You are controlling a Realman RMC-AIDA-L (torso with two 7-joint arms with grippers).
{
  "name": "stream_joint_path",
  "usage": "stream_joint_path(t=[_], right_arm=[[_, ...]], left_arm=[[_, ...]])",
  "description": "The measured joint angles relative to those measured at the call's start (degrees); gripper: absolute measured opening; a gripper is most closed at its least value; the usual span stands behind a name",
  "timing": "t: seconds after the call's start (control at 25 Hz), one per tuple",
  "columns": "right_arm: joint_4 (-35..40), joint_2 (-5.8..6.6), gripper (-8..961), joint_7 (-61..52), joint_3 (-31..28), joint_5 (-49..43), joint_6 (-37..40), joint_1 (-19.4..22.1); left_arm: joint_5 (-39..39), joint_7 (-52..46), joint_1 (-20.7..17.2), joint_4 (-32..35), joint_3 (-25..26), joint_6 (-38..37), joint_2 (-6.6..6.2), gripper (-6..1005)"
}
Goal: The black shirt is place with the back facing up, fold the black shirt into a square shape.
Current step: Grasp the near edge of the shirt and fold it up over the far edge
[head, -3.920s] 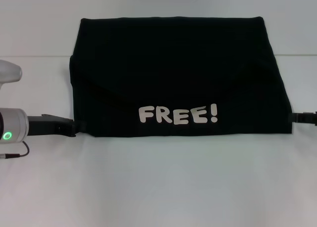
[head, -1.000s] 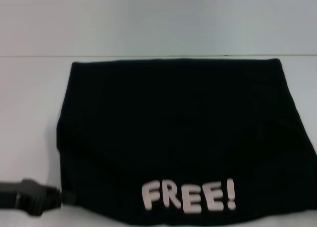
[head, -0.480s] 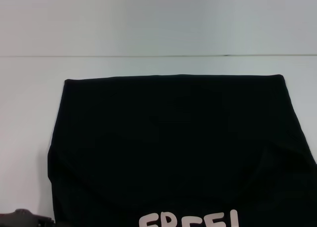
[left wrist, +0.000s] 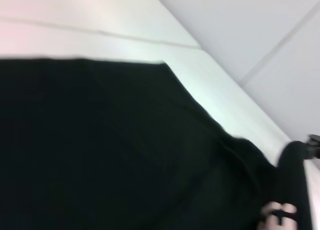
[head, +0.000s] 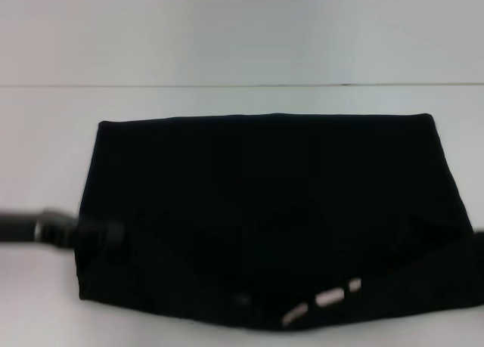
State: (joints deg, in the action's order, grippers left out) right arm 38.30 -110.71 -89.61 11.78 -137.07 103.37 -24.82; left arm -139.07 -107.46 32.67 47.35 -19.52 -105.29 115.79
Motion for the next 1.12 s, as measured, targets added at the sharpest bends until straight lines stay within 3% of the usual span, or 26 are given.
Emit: stream_joint_path(t=[0.12,0.28,0.44,0.84,1.12], right_arm=[[-0.7,0.28,15,-1.9,-0.5,0.0,-4.9,-3.3],[-3.4,0.93,15,-4.1,-0.1,0.0,-12.9,-7.6],[-8.6,1.75,15,-6.8,2.3,-0.3,-24.7,-12.6],[-15.1,1.02,16,-11.9,5.6,-0.1,-44.9,-19.8],[-16.1,0.32,15,-13.1,6.4,0.0,-50.6,-22.7]], left_arm=[[-0.2,-1.1,3.8,-3.8,-0.2,6.8,-1.67,6],[-0.4,-3.3,7.3,-6.3,-2.7,16.9,-2.47,6],[-0.4,-4.7,9.2,-8.1,-7.5,26.7,-2.39,6],[-0.4,-5.5,11.9,-11.7,-14.2,45.4,-1.33,6],[-0.4,-5.5,13.0,-12.7,-16.4,51.7,-1.15,7]])
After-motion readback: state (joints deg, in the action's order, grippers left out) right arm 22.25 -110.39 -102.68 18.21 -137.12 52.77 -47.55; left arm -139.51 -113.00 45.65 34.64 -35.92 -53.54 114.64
